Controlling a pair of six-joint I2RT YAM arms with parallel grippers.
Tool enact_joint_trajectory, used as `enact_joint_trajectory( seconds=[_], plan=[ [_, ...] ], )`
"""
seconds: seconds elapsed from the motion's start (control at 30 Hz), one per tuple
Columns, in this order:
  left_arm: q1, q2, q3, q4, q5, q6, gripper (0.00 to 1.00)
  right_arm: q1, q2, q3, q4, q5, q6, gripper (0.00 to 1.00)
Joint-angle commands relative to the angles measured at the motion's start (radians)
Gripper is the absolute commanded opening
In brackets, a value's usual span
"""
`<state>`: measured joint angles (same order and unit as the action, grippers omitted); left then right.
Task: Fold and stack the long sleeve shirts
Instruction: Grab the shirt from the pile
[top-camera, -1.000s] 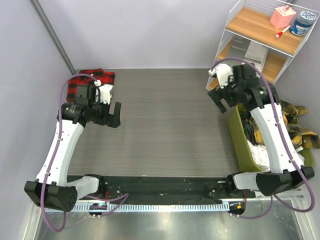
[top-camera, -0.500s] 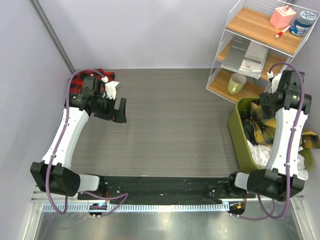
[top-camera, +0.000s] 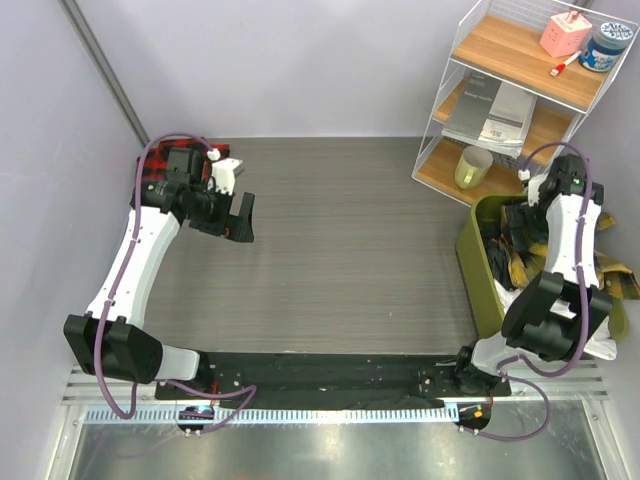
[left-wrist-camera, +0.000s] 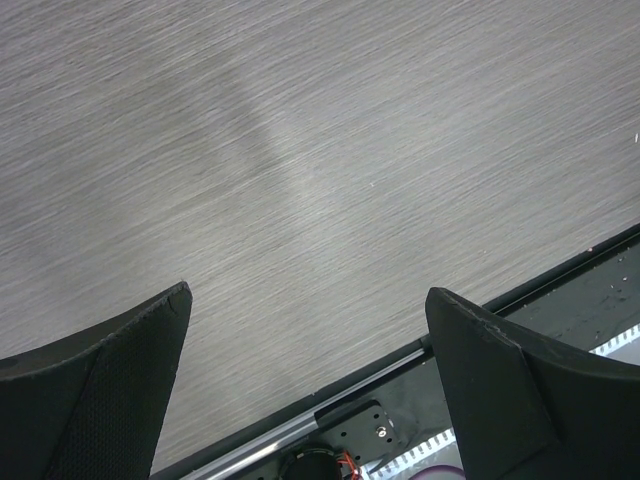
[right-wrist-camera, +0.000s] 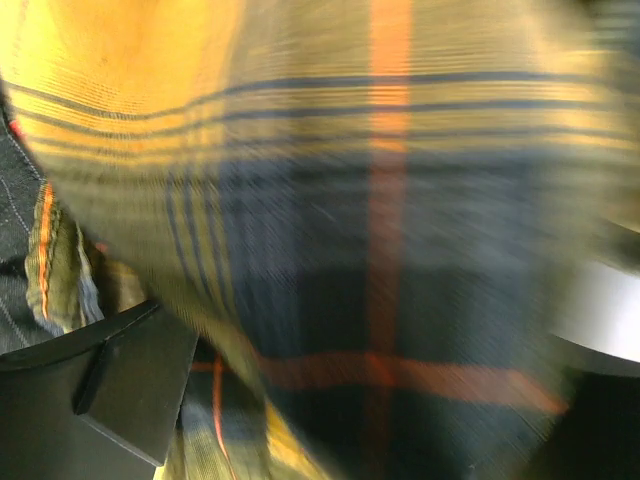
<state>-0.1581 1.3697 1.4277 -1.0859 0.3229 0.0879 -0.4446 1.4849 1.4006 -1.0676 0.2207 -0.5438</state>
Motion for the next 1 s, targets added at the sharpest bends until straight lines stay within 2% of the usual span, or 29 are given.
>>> enact_joint_trajectory(
  seconds=[0.0, 0.03, 0.07, 0.1, 0.17, 0.2, 0.37, 0.4, 0.53, 0.6, 0.67, 0.73, 0.77, 0.8, 0.87, 0.93, 0.97],
  plan=[
    [-0.003, 0.0, 0.025, -0.002, 0.015, 0.018, 1.0, -0.019, 0.015, -0.04, -0.024, -0.09, -0.004, 1.0],
    [-0.003, 0.0, 0.025, 0.001, 0.012, 0.019, 1.0, -0.02, 0.014, -0.037, -0.04, -0.125, -0.004, 0.98],
    [-0.003, 0.0, 0.023, 0.004, 0.008, 0.021, 1.0, -0.025, 0.009, -0.031, -0.055, -0.144, -0.001, 0.92],
    [-0.003, -0.003, 0.027, 0.015, 0.004, 0.013, 1.0, -0.026, 0.003, -0.011, -0.084, -0.164, 0.001, 0.68],
    [-0.001, -0.014, 0.025, 0.038, -0.008, 0.001, 1.0, -0.029, -0.027, 0.026, -0.112, -0.251, 0.018, 0.33],
    [-0.001, -0.017, 0.031, 0.056, -0.013, -0.016, 1.0, -0.029, -0.044, 0.078, -0.129, -0.268, 0.033, 0.01],
    [0.008, -0.018, 0.077, 0.061, 0.019, -0.056, 1.0, -0.029, -0.153, 0.317, -0.143, -0.475, 0.134, 0.01],
    [0.009, -0.018, 0.085, 0.06, 0.039, -0.06, 1.0, -0.029, -0.161, 0.424, -0.152, -0.515, 0.155, 0.01],
    [0.008, -0.015, 0.131, 0.052, 0.05, -0.082, 1.0, -0.026, -0.129, 0.67, -0.158, -0.711, 0.277, 0.01],
    [0.012, -0.02, 0.138, 0.055, 0.044, -0.082, 1.0, -0.016, -0.115, 0.774, -0.111, -0.823, 0.377, 0.01],
    [0.025, -0.026, 0.148, 0.063, 0.042, -0.125, 1.0, 0.033, -0.113, 0.804, -0.031, -0.879, 0.459, 0.01],
    [0.037, -0.032, 0.149, 0.067, 0.047, -0.143, 1.0, 0.11, -0.135, 0.801, 0.146, -0.859, 0.585, 0.01],
    [0.049, -0.035, 0.152, 0.075, 0.047, -0.161, 1.0, 0.201, -0.138, 0.796, 0.209, -0.842, 0.619, 0.01],
    [0.057, -0.04, 0.154, 0.08, 0.05, -0.174, 1.0, 0.243, -0.135, 0.805, 0.312, -0.813, 0.639, 0.01],
    [0.077, -0.052, 0.155, 0.09, 0.09, -0.191, 1.0, 0.32, -0.089, 0.846, 0.389, -0.747, 0.705, 0.01],
    [0.08, -0.078, 0.128, 0.147, 0.135, -0.227, 1.0, 0.334, -0.023, 0.992, 0.437, -0.725, 0.763, 0.01],
    [0.08, -0.122, 0.108, 0.182, 0.215, -0.238, 1.0, 0.342, 0.042, 1.052, 0.445, -0.721, 0.784, 0.01]
  ],
)
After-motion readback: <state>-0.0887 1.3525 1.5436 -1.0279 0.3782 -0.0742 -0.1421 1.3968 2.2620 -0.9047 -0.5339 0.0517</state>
